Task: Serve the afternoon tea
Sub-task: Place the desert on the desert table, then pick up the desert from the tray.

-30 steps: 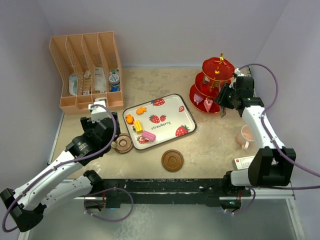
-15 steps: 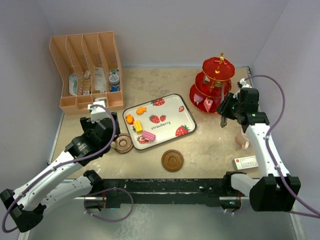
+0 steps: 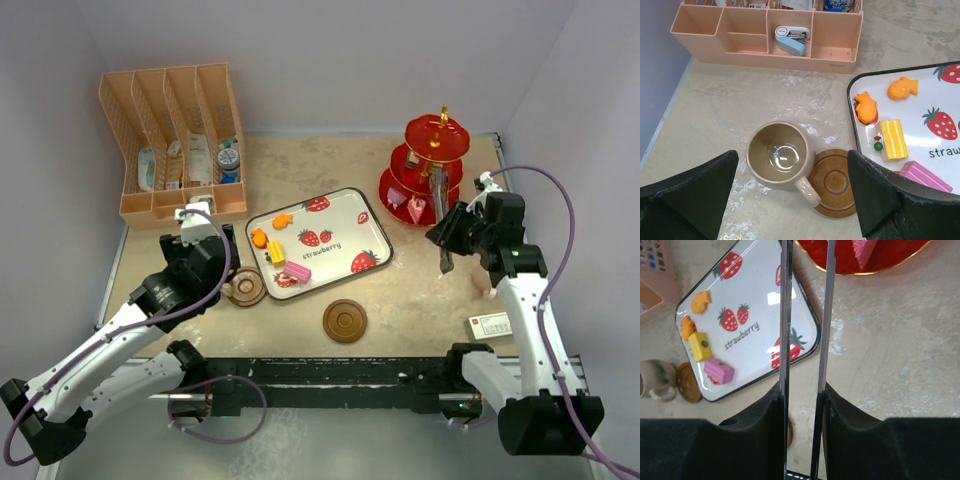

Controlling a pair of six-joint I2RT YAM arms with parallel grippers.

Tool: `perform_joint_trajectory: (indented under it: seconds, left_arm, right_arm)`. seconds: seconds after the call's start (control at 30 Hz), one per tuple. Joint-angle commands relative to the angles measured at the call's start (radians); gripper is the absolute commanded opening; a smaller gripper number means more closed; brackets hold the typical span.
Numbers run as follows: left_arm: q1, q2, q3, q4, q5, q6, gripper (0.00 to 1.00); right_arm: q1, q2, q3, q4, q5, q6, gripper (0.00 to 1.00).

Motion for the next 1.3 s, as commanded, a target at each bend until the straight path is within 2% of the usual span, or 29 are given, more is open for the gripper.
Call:
perform_joint_trajectory:
  seconds: [0.0,0.43,0.63,0.73,0.83,1.03,1.13,1.27]
  left_arm:
    - [0.002,-0.008,0.024,0.011,-0.013,-0.006,0.87]
    - [0.002,-0.005,0.025,0.014,-0.010,-0.004,0.87]
    - [0.002,-0.009,0.022,0.012,-0.013,-0.006,0.87]
    - [0.002,0.002,0.021,0.012,-0.017,-0.007,0.87]
    - [0.002,0.016,0.028,0.005,-0.021,-0.011,0.87]
    - [0.003,0.016,0.024,0.010,-0.017,-0.011,0.87]
    - [0.002,0.019,0.024,0.010,-0.011,-0.009,0.87]
    - [0.003,0.019,0.024,0.008,-0.019,-0.011,0.87]
  right_arm:
    - [-0.003,-0.058,-0.003,-0.037,-0.151,-0.008,0.34]
    - [0.013,-0.159,-0.041,-0.199,-0.277,-0.143,0.34]
    - [0.094,-0.163,-0.045,-0.203,-0.280,-0.132,0.35]
    - [0.239,-0.148,-0.045,-0.145,-0.203,-0.027,0.36]
    - [0.460,-0.101,-0.039,-0.080,-0.106,0.070,0.35]
    - [0.771,0.013,0.014,-0.021,0.112,0.143,0.33]
    - [0.876,0.097,0.059,-0.078,0.243,0.126,0.34]
    - [0.991,0.190,0.074,-0.058,0.291,0.125,0.33]
